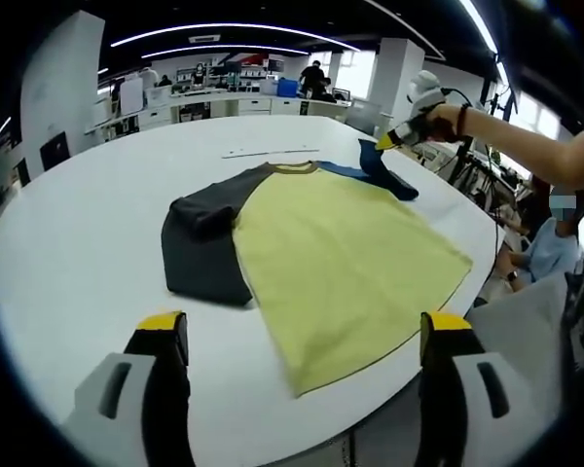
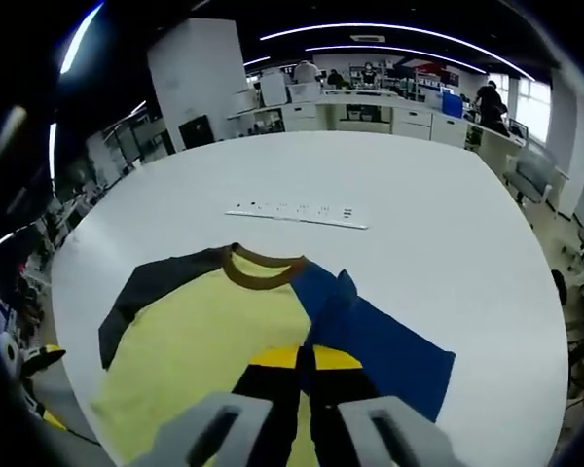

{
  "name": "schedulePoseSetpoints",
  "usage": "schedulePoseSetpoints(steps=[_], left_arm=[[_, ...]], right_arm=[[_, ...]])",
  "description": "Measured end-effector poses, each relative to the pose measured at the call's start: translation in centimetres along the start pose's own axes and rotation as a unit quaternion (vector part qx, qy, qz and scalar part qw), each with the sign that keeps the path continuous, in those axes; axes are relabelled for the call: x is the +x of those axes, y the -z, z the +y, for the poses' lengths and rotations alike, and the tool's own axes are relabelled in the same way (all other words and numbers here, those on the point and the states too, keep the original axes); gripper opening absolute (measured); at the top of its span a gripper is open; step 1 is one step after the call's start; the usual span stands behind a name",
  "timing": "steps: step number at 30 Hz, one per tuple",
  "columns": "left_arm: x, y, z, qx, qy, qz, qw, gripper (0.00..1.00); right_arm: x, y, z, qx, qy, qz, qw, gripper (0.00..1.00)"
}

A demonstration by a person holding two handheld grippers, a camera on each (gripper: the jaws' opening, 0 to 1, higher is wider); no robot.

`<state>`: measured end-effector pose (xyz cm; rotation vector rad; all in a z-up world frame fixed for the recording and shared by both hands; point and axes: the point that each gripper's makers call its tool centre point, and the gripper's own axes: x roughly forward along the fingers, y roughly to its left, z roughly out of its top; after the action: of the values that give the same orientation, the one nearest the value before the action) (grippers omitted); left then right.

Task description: Fold the garment on the visible template until the final outline fits inside the template.

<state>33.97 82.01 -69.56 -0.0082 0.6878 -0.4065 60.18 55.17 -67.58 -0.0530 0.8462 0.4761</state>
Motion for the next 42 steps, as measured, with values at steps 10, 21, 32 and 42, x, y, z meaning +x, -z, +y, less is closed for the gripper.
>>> schedulePoseSetpoints(steps=[10, 21, 32, 42], left_arm=[[0.0, 0.1, 0.0, 0.001, 0.001, 0.003, 1.0000, 0.96], [0.0, 0.1, 0.0, 0.000, 0.000, 0.004, 1.0000, 0.96], [0.0, 0.2, 0.0, 0.000, 0.000, 0.004, 1.0000, 0.95], [-0.3, 0.3, 0.3, -0.003, -0.005, 0.003, 1.0000, 0.95]], right_arm=[[1.1, -0.7, 1.9, -0.008, -0.017, -0.001, 0.9998, 0.00], [2.3, -1.1, 3.9, -0.022, -0.032, 0.008, 0.9992, 0.00], [2.9, -1.9, 6.5, -0.045, -0.046, 0.006, 0.9979, 0.00], [3.2, -2.6, 8.7, -0.059, -0.064, 0.003, 0.9962, 0.00]])
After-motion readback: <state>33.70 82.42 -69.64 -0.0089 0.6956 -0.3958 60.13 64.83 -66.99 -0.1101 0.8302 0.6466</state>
